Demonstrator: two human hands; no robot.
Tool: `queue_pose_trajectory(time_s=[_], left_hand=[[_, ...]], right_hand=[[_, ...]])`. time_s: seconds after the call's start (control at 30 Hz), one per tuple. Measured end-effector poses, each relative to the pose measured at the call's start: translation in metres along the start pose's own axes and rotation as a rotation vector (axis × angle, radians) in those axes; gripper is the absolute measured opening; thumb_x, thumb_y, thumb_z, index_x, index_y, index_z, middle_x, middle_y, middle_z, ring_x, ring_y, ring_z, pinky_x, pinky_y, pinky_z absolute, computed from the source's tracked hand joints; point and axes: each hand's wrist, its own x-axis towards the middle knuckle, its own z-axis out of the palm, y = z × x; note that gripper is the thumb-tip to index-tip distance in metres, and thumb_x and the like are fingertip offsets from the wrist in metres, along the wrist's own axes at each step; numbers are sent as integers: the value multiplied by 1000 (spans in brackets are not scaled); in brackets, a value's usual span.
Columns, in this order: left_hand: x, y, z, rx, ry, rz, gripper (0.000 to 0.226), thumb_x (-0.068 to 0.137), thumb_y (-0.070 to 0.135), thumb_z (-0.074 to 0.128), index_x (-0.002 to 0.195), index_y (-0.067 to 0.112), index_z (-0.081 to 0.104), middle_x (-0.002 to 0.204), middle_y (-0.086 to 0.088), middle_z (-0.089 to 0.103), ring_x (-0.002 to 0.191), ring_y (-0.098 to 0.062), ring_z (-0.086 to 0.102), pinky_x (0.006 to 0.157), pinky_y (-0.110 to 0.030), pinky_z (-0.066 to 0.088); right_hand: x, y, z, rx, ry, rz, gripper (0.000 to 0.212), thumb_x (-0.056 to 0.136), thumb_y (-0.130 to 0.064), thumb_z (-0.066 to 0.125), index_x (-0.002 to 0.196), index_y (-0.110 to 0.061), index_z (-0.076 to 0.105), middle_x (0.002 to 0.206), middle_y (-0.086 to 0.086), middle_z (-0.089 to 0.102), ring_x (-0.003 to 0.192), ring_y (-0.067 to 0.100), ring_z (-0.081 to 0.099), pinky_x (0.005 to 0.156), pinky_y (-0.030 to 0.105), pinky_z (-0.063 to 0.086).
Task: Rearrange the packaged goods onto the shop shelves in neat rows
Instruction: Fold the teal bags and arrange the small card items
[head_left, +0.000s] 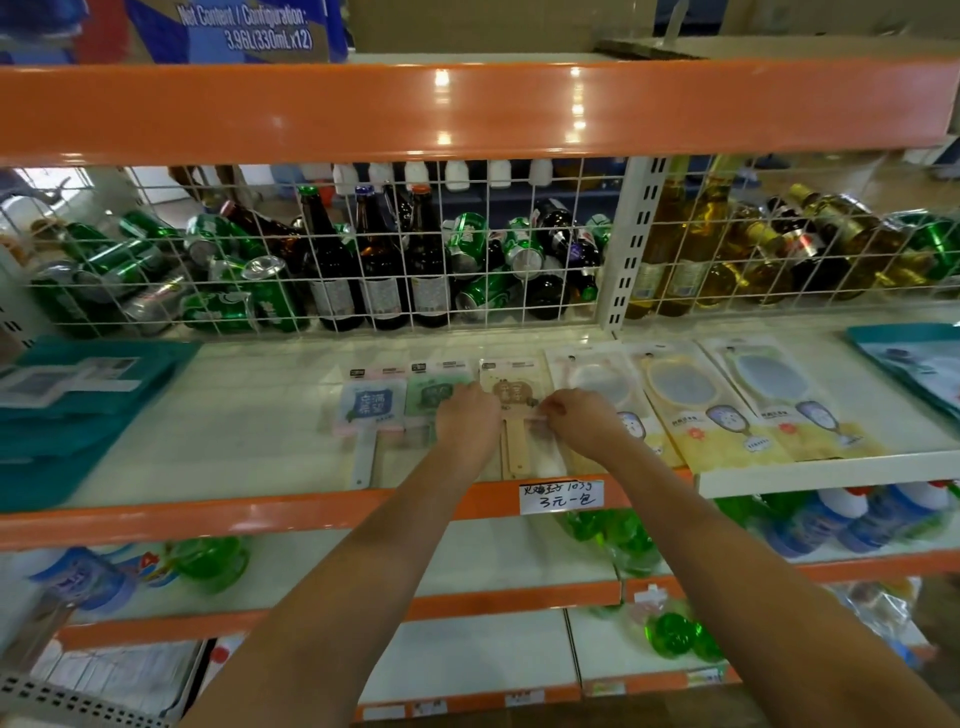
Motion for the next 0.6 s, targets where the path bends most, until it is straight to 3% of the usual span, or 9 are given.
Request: queue_pose_trajectory(time_s=[0.13, 0.33, 0.6], left_hand=[[-7, -2, 1, 4, 61, 12, 24, 95, 10, 46, 110, 4, 63, 122, -11, 46, 114, -25, 44, 84, -34, 48], [-13, -8, 3, -29, 79, 8, 22, 94, 12, 46, 110, 7, 61, 120, -10, 47, 111, -25, 45, 82, -33, 46], [-16, -31, -4, -133, 55, 44, 32, 98, 27, 38, 115, 9, 59, 119, -12, 53, 109, -27, 50, 90, -39, 46]], right_hand=[[-3, -2, 1, -36, 3, -17, 32, 100, -21, 41, 119, -8, 62, 116, 13, 63, 104, 27, 59, 81, 28, 43], [-6, -3, 8, -72, 0, -27, 30, 99, -27, 40, 117, -16, 62, 111, 8, 65, 97, 23, 61, 90, 39, 51], [6, -4, -2, -74, 108, -50, 29, 98, -20, 42, 120, -16, 61, 115, 7, 64, 94, 18, 57, 77, 25, 42]])
